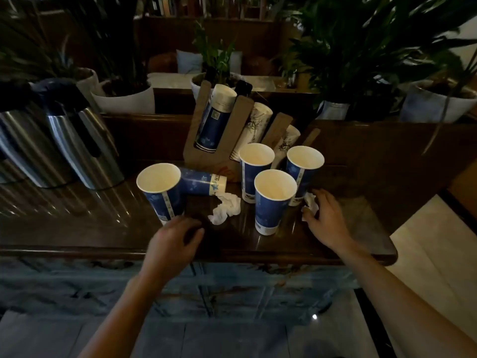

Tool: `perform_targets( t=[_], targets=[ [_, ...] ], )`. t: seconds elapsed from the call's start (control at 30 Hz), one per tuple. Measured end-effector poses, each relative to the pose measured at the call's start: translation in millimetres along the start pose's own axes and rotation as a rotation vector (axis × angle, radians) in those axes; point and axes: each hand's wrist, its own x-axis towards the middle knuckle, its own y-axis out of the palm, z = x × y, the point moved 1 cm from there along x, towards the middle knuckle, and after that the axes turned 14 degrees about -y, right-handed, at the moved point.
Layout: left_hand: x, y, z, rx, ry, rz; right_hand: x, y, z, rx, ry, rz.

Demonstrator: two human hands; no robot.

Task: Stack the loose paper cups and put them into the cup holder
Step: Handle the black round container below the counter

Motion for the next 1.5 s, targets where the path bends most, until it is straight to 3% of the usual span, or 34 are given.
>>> perform_targets(
  t=[0.2, 0.4, 0.87, 1.1, 1.27, 1.5],
  targets=[
    [41, 37, -54, 0.056, 0.074, 0.104, 3, 10, 7, -0.032, -0.025, 0.095],
    [67, 59, -56, 0.190, 0.067, 0.260, -1, 12, 6, -0.011, 0.002, 0.119],
    [56, 73, -29, 0.163, 0.113, 0.196, -18, 15, 2, -0.152, -0.027, 0.026],
    [51, 73, -34, 0.158, 0.029, 0.193, -27, 13, 19, -0.090, 0.005, 0.064],
    [46, 70, -43, 0.092, 0.070, 0.202, -31, 0, 38, -0.039, 0.038, 0.046],
    [42, 58, -63, 0.049, 0.053, 0.269, -38, -16, 51, 0.243, 0.092, 0.036]
  ],
)
